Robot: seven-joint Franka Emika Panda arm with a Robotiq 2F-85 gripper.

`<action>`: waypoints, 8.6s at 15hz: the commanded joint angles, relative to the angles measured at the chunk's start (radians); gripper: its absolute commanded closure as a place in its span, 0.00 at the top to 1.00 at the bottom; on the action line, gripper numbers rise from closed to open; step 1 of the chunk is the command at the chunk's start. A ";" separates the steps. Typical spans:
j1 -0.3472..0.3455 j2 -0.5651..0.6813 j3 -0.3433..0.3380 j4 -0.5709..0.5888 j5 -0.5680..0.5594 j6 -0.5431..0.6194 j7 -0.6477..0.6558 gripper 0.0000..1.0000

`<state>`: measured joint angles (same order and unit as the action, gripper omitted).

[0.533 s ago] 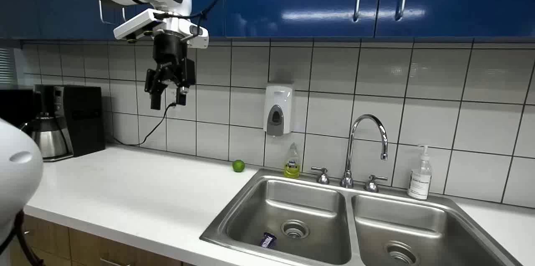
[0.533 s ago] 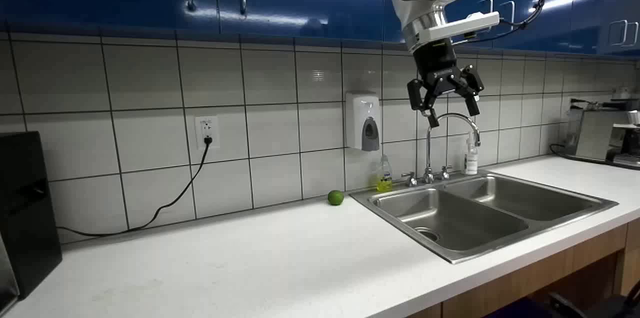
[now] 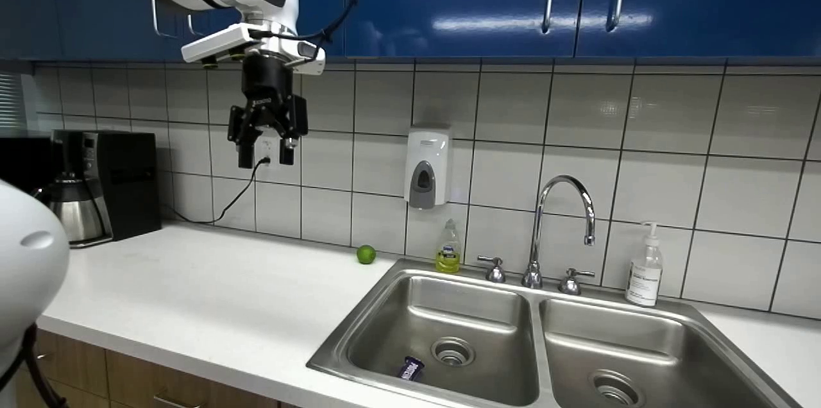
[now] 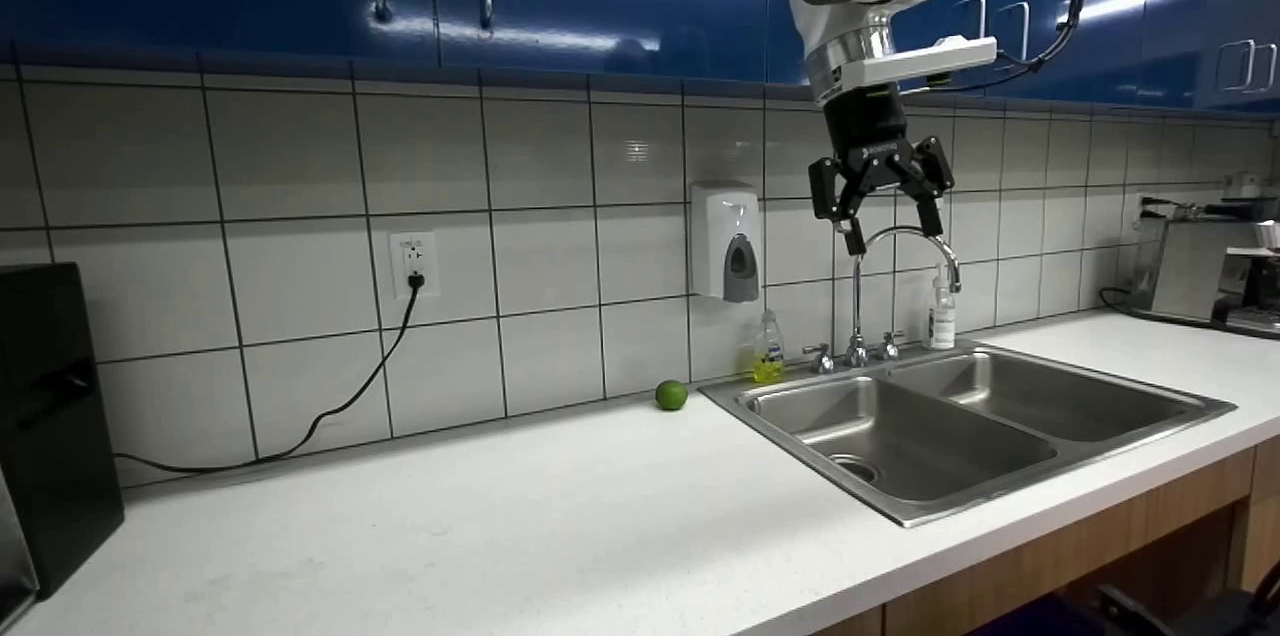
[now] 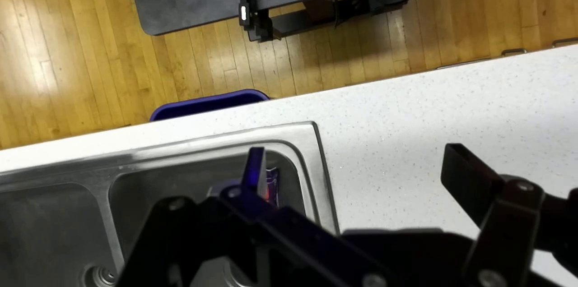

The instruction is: Take the purple snack out of the sink on the left and put it on the countertop.

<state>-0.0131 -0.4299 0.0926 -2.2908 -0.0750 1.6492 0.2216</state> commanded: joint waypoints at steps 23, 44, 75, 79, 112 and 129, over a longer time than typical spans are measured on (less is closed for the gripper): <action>-0.120 0.495 -0.272 0.026 0.031 0.590 -0.218 1.00; -0.159 1.061 -0.266 0.361 0.047 0.747 -0.205 1.00; -0.147 1.187 -0.255 0.357 0.066 0.903 -0.175 1.00; -0.147 1.247 -0.251 0.435 0.068 0.891 -0.173 1.00; -0.116 1.246 -0.248 0.512 0.114 0.828 -0.092 0.10; 0.011 0.732 -0.295 0.125 -0.087 0.825 -0.024 0.10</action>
<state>-0.0286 0.3824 -0.2107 -2.0860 -0.1036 2.4946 0.1654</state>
